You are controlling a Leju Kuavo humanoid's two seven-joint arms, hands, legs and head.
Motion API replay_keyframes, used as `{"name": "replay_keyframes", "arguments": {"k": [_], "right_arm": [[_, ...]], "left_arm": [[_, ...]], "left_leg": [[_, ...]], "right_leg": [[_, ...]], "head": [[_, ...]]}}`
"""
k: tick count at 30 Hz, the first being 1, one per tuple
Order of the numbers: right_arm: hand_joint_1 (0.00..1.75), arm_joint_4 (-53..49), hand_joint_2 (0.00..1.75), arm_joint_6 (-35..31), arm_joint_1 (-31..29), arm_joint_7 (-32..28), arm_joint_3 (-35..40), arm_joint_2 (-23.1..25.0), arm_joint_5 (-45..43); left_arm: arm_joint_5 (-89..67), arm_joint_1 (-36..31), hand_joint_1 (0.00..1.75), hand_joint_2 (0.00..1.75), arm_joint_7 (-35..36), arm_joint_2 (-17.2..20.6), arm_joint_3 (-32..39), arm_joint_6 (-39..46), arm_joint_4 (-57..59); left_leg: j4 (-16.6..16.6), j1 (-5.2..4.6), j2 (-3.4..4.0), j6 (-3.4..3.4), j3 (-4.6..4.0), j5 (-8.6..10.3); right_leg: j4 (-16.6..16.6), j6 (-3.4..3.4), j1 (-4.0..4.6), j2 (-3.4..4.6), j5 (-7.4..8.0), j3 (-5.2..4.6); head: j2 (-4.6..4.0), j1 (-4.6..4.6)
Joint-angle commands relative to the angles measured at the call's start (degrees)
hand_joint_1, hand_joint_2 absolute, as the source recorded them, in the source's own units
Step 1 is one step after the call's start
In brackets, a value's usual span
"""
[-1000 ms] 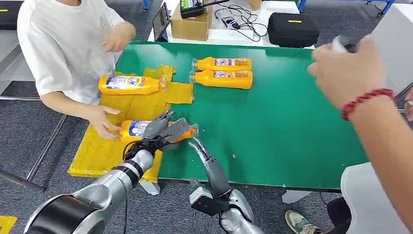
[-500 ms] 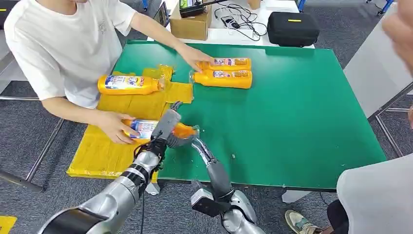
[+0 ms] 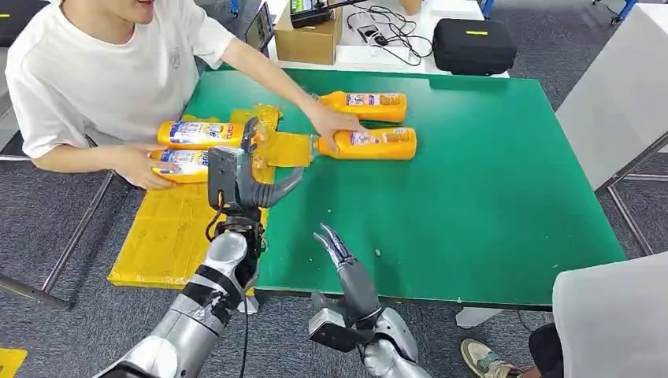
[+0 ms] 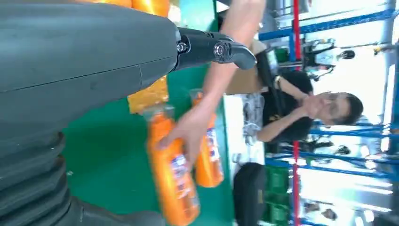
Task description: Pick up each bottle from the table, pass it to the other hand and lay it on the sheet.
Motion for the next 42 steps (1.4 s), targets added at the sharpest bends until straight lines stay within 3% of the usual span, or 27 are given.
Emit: {"name": "replay_keyframes", "arguments": {"k": [1, 4, 9, 16, 21, 25, 33, 42], "right_arm": [[0.00, -2.27, 1.75, -10.78, -2.58, 10.35, -0.51, -7.21, 15.33], [0.00, -7.27, 1.75, -10.93, -0.71, 20.70, -10.11, -11.35, 31.34], [0.00, -3.84, 1.75, -9.82, -2.53, 29.40, -17.07, -17.28, 40.17], [0.00, 2.31, 1.75, -6.60, -5.95, 29.01, -18.26, -16.62, 40.55], [0.00, 9.64, 1.75, -5.51, -11.57, 28.54, -17.86, -15.07, 40.28], [0.00, 17.03, 1.75, -1.09, -18.22, 28.37, -16.62, -13.50, 39.27], [0.00, 17.47, 1.75, -1.20, -17.96, 28.38, -16.66, -13.34, 38.95], [0.00, 23.55, 1.75, 6.54, -23.49, 27.13, -11.79, -7.69, 39.10]], "left_arm": [[7.09, 9.32, 0.00, 1.75, 0.44, 3.60, -5.19, 0.02, -17.37], [7.31, 18.77, 0.00, 1.75, -0.33, 4.05, -5.63, 1.95, -23.36], [-0.47, 28.10, 0.00, 1.75, -3.30, 4.15, -5.14, 8.51, -24.74], [-4.09, 27.92, 0.00, 1.75, -2.80, 3.15, -5.09, 9.89, -21.82], [-4.70, 25.69, 0.00, 1.75, -3.14, 2.42, -5.06, 10.00, -19.13], [-4.30, 23.06, 0.00, 1.75, -2.95, 1.80, -4.49, 10.25, -15.39], [-4.26, 23.16, 0.00, 1.75, -2.97, 1.78, -4.50, 10.28, -15.32], [-4.15, 18.87, 0.00, 1.75, -2.64, 0.79, -5.31, 10.17, -8.06]], "left_leg": [[-0.07, -0.04, 0.13, 0.00, 0.22, -0.09], [-0.09, -0.08, 0.05, 0.02, 0.17, -0.05], [-0.16, -0.12, 0.12, 0.04, 0.41, -0.19], [-0.04, -0.16, 0.03, 0.12, 0.11, -0.21], [-0.04, -0.12, 0.07, 0.07, 0.38, -0.29], [-0.04, -0.14, 0.15, 0.12, 0.12, -0.15], [-0.04, -0.11, 0.05, 0.13, 0.33, -0.22], [0.01, -0.11, 0.20, 0.12, 0.24, -0.21]], "right_leg": [[-0.07, -0.04, -0.02, 0.09, -0.05, 0.18], [-0.07, -0.02, -0.07, 0.02, -0.05, 0.15], [-0.19, -0.03, -0.11, 0.07, -0.12, 0.38], [-0.08, 0.15, -0.16, 0.04, -0.17, 0.14], [-0.10, 0.06, -0.10, 0.04, -0.25, 0.40], [-0.05, 0.15, -0.15, 0.11, -0.11, 0.09], [-0.09, 0.13, -0.11, 0.02, -0.21, 0.36], [-0.04, 0.13, -0.11, 0.17, -0.14, 0.23]], "head": [[0.00, 0.02], [0.00, -0.02], [0.00, -0.04], [0.00, 0.00], [0.00, -0.02], [0.00, -0.02], [0.00, -0.02], [0.00, -0.02]]}}
